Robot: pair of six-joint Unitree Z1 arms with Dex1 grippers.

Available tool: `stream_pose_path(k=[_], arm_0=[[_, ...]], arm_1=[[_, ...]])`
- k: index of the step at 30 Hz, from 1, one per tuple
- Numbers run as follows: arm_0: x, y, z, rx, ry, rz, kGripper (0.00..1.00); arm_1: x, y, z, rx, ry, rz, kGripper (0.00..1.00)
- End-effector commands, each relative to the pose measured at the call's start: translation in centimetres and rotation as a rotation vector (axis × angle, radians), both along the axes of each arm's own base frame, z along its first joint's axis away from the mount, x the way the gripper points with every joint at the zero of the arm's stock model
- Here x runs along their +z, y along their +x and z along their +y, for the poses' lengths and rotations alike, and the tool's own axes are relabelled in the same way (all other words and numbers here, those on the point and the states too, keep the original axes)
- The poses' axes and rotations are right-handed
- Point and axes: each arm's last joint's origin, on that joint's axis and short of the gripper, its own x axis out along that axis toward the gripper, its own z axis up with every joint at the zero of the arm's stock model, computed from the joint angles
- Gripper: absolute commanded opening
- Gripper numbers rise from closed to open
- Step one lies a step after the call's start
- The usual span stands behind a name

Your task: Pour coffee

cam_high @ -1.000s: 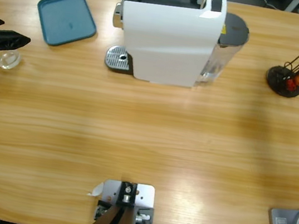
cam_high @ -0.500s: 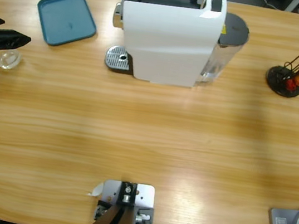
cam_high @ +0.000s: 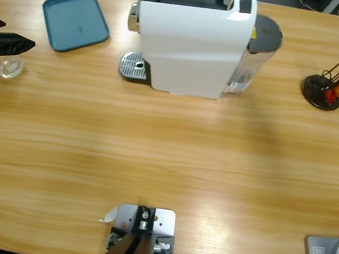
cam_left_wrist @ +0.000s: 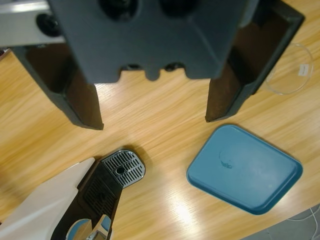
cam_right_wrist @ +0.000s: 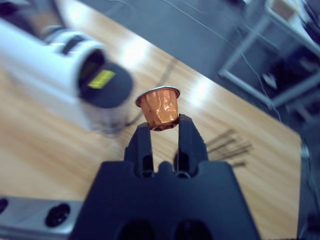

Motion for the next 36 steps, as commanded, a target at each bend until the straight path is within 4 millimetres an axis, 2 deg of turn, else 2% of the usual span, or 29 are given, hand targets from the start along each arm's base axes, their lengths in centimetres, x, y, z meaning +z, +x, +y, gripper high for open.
stream_pose_path(k=[1,12,19,26,31,36], arm_0=[[-1.2,-0.3,-0.1,-0.015,0.005,0.039,0.881],[-1.4,-0.3,-0.1,-0.015,0.008,0.044,0.881],[-1.5,-0.1,-0.2,-0.014,0.012,0.048,0.881],[-1.6,-0.1,-0.2,-0.013,0.013,0.048,0.881],[-1.7,-0.1,-0.1,-0.011,0.015,0.049,0.881],[-1.8,0.0,-0.2,-0.012,0.019,0.056,0.881]], arm_1=[[-0.7,-0.1,4.4,0.286,-0.109,0.024,0.0],[-0.4,2.3,12.9,0.558,-0.204,0.036,0.0],[-0.2,3.9,17.4,0.653,-0.217,0.037,0.0],[-0.9,6.6,21.8,0.698,-0.267,0.021,0.0],[-2.4,7.8,23.2,0.684,-0.319,0.02,0.0],[-2.7,9.4,22.8,0.645,-0.32,0.007,0.0]])
